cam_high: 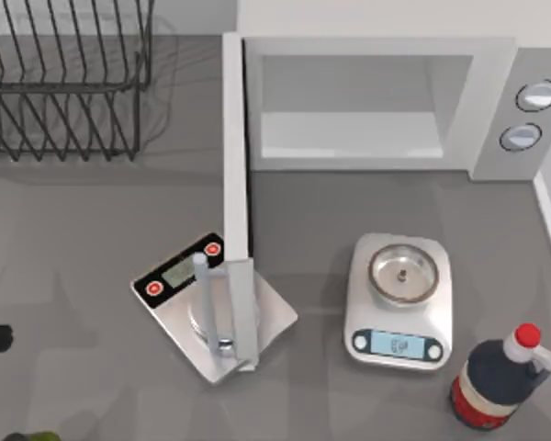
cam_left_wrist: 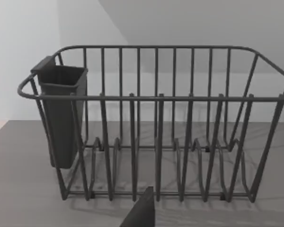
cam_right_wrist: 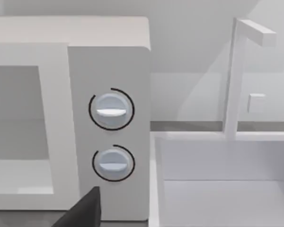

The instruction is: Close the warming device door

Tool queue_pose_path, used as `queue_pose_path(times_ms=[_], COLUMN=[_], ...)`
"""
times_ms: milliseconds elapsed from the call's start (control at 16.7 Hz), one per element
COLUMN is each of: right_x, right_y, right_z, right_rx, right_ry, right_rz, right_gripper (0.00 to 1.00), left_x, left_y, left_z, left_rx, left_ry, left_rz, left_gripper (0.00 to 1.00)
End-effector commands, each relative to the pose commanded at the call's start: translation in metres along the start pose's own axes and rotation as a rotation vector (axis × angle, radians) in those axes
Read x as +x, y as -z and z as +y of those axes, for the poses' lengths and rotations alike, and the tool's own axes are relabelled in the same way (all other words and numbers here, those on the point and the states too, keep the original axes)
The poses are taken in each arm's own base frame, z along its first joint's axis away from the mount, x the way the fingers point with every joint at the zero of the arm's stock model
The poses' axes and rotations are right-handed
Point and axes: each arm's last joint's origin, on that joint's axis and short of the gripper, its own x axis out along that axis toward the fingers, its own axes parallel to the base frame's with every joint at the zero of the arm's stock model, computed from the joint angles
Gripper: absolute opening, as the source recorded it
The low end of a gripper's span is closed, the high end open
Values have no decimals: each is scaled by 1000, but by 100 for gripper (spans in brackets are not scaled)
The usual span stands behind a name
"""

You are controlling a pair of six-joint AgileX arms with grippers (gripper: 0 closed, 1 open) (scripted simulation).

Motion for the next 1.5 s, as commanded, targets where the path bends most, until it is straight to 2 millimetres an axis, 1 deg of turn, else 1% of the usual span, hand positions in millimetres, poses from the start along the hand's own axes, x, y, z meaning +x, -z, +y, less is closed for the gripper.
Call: queue_pose_path(times_ms=[360,420,960,1320,1500], right_x=[0,0,0,0,0], right_y=[0,0,0,0,0], right_z=[0,0,0,0,0], right_rx=[0,0,0,0,0], right_ry=[0,0,0,0,0], right_rz=[0,0,0,0,0], right_gripper=[100,100,100,100,100], left_x=[0,0,0,-6,-6], left_y=[0,0,1,13,14], left_z=[0,0,0,-4,-5], left_rx=[0,0,0,0,0], left_ry=[0,0,0,0,0], left_rz=[0,0,1,-1,0], left_gripper=[2,0,0,0,0])
